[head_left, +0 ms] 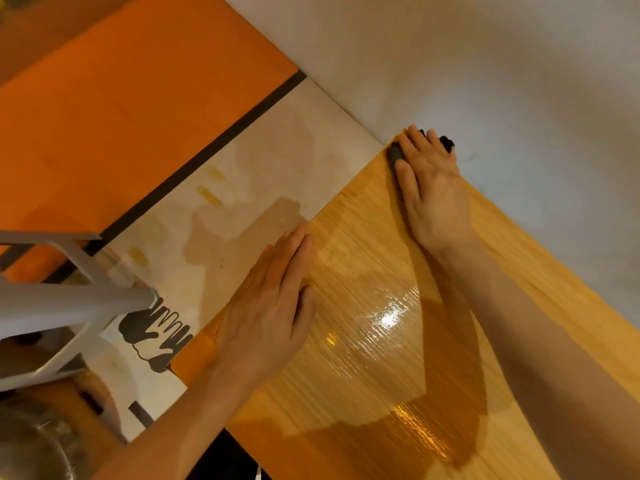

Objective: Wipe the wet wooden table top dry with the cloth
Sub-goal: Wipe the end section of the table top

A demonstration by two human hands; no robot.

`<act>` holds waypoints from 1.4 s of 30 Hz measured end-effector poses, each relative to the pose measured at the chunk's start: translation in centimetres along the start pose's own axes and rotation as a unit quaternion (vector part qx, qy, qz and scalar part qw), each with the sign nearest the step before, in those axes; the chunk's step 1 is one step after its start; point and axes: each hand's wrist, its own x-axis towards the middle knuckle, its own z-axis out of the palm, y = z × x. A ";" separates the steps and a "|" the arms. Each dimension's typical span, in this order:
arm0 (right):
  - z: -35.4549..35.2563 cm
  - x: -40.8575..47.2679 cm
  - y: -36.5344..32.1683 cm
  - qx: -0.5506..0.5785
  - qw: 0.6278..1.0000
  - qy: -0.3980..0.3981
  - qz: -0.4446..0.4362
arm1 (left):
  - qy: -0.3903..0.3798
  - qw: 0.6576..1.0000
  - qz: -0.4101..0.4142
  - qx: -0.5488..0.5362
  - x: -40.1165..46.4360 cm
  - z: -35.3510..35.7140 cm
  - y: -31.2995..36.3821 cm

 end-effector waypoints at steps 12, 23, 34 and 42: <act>0.3 1.2 -0.9 -0.028 0.986 -0.048 -0.157 | -0.022 1.000 -0.003 0.007 0.3 0.0 -0.2; 1.1 3.4 -7.3 -0.078 0.933 -0.247 -0.248 | 0.001 1.000 0.000 0.007 0.2 0.2 -0.2; 1.4 4.5 -5.3 -0.193 0.936 -0.141 -0.259 | 0.002 1.000 -0.002 -0.002 0.2 0.2 -0.3; -0.5 6.1 -2.1 -0.090 0.963 -0.144 -0.208 | 0.008 1.000 -0.001 -0.021 0.1 0.1 -0.3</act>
